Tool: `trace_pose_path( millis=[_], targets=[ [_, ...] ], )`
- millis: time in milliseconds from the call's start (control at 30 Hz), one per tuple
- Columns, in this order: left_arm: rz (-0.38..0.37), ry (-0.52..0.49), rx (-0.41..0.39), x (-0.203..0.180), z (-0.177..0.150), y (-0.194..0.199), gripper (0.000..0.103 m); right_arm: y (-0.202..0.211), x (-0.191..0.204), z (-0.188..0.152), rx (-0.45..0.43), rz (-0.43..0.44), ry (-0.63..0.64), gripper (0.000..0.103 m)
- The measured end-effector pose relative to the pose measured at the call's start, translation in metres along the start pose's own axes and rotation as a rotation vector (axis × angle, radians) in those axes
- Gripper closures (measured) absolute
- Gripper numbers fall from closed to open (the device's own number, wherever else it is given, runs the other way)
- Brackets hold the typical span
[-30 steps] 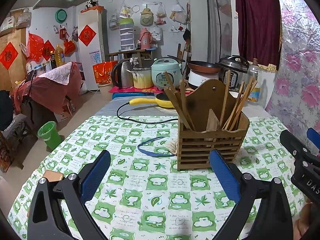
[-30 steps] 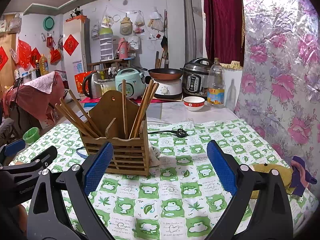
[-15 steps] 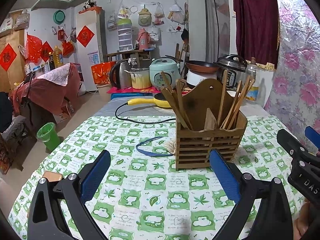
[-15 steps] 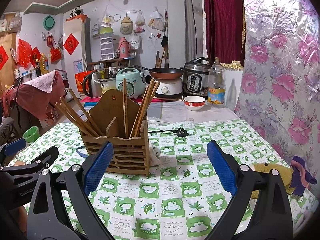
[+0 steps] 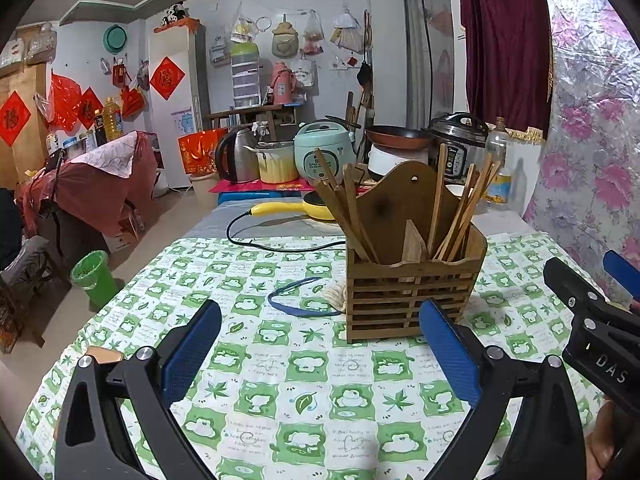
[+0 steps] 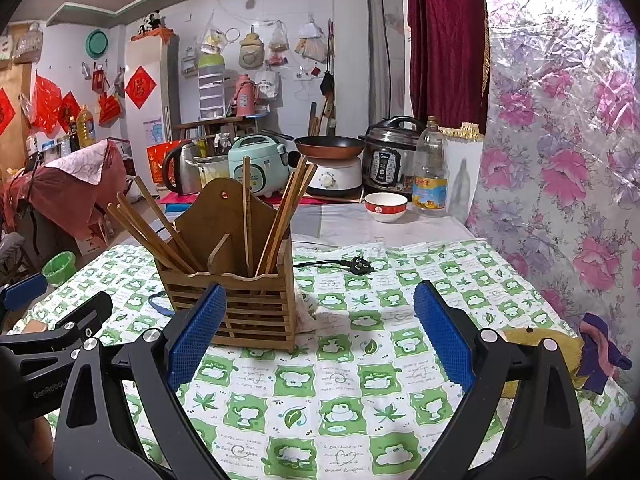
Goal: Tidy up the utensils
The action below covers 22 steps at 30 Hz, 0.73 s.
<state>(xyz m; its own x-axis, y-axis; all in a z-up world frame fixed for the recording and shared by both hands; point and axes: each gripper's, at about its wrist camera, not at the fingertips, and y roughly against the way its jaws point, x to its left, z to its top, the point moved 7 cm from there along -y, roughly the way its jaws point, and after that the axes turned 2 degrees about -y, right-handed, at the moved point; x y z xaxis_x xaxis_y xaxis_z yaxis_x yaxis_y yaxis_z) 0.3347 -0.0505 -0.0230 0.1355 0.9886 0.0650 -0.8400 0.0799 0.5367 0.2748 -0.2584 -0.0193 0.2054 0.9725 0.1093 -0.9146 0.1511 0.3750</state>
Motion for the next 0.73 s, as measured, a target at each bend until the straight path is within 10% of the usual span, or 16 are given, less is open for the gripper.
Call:
trace_pose_path(
  millis=[733],
  targets=[
    [0.021,-0.007,-0.019,-0.0003,0.0023,0.0026,0.006,-0.0001,0.0007,-0.0006,-0.002,0.000,0.002,0.011]
  ],
)
